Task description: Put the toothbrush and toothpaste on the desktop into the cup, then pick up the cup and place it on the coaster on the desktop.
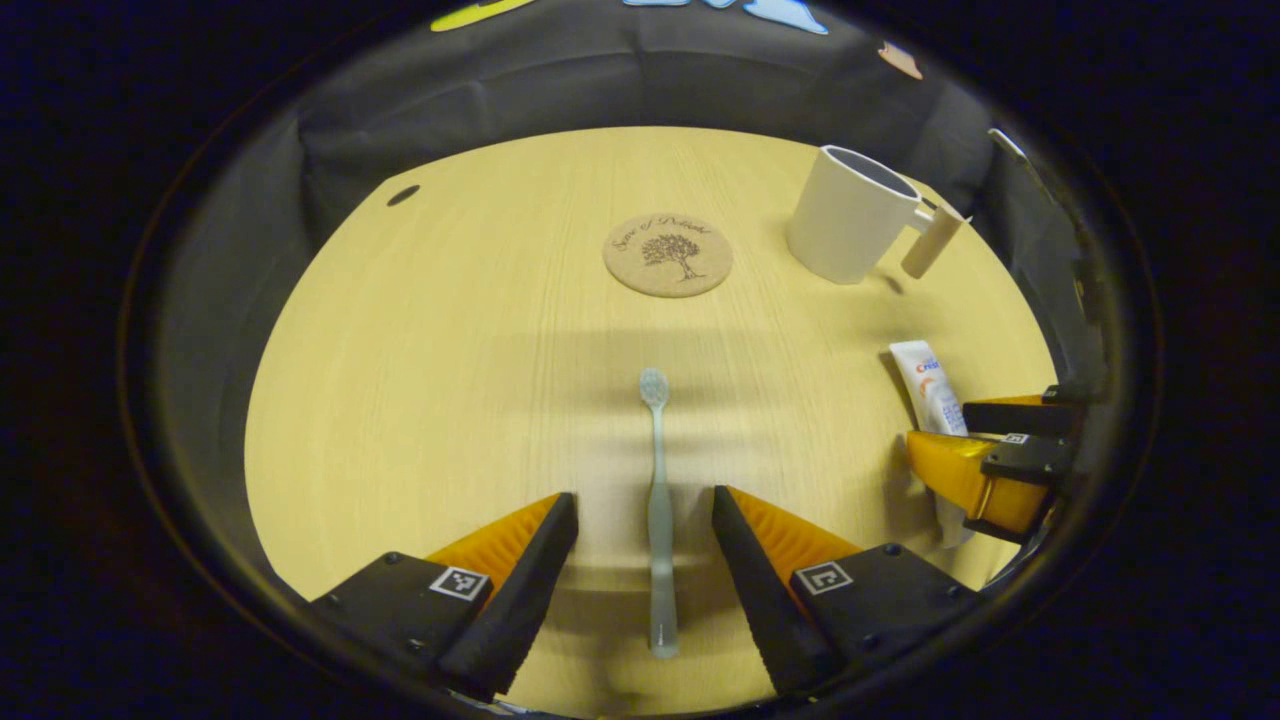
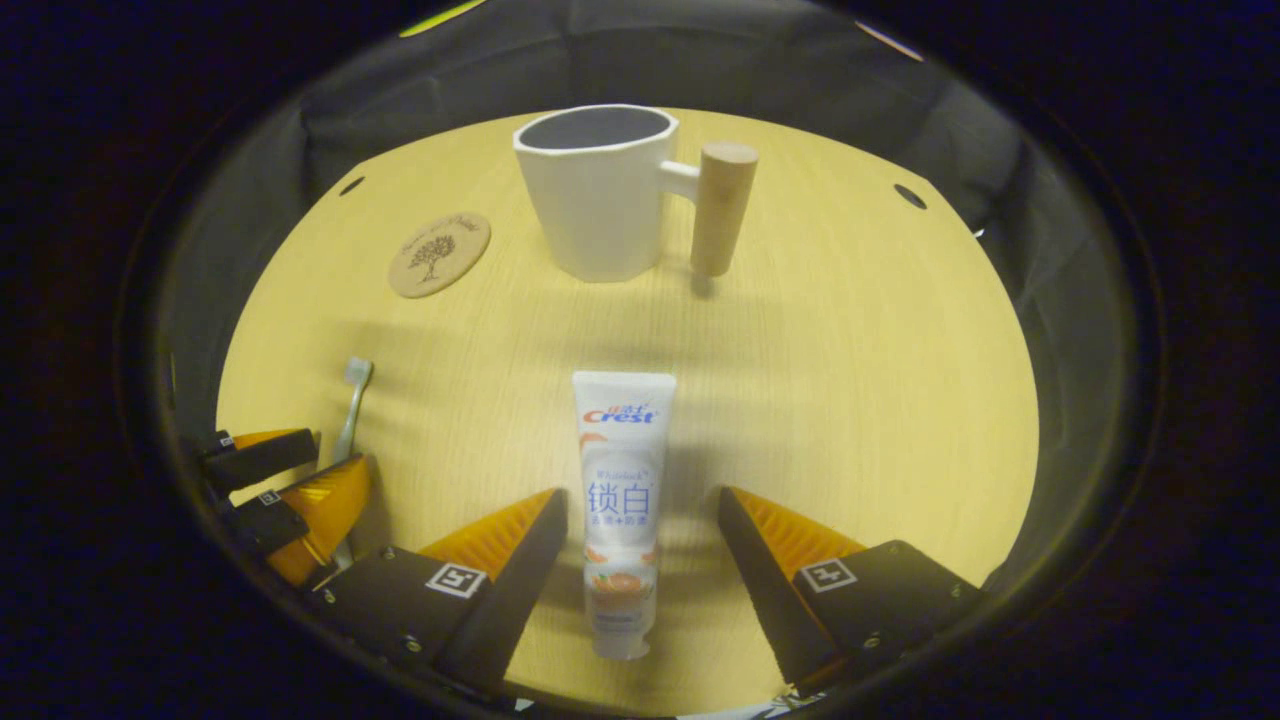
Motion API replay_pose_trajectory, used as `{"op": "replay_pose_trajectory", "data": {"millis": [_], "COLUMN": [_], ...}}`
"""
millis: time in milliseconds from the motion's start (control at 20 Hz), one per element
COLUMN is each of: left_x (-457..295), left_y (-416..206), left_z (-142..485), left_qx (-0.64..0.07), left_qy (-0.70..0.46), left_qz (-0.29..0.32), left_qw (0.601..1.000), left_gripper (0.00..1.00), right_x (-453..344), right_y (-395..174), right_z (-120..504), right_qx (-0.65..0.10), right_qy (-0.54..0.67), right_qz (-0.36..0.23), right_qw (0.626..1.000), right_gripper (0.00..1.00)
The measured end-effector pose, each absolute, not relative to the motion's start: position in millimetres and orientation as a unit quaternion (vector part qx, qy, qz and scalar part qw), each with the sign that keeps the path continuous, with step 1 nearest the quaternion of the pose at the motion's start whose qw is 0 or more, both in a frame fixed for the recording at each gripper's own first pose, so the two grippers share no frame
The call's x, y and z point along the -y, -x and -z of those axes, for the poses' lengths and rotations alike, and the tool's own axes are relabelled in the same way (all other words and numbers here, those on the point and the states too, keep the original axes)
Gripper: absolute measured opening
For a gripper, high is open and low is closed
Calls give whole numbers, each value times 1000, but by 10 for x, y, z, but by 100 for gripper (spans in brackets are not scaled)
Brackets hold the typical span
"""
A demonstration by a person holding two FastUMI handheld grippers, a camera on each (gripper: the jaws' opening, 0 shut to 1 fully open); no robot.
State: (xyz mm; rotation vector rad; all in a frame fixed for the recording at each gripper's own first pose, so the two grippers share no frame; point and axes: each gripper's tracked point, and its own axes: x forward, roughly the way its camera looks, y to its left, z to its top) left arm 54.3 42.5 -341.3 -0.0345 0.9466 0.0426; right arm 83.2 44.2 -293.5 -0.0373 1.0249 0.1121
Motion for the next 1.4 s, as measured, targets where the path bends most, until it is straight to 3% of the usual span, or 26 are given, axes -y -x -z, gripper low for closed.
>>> {"op": "replay_pose_trajectory", "data": {"millis": [150,250,350,400,450,550,600,650,800,1400], "left_x": [-390,-368,-354,-365,-386,-374,-370,-368,-358,-287], "left_y": [-589,-607,-662,-709,-748,-755,-760,-772,-789,-867], "left_z": [3409,3426,3407,3399,3394,3398,3386,3371,3374,2949], "left_qx": [-467,-486,-494,-490,-489,-497,-495,-498,-508,-459], "left_qy": [6,-2,-5,-1,3,10,11,7,2,37], "left_qz": [-9,-1,2,0,-11,-20,-23,-23,-21,-15], "left_qw": [884,874,870,872,872,868,868,867,861,888], "left_gripper": [95,85,85,71,44,26,26,10,7,7], "right_x": [-444,-449,-456,-458,-464,-489,-473,-472,-460,-349], "right_y": [-849,-859,-869,-899,-902,-906,-906,-885,-934,-963], "right_z": [2946,2949,2939,2960,2933,2899,2926,2907,2942,2610], "right_qx": [-512,-536,-560,-563,-567,-572,-574,-580,-572,-510], "right_qy": [18,21,22,24,25,13,13,9,9,-86], "right_qz": [-55,-54,-52,-50,-49,-41,-42,-38,-35,-31], "right_qw": [857,842,827,824,822,819,817,814,820,856], "right_gripper": [99,99,98,95,82,57,35,35,7,6]}}
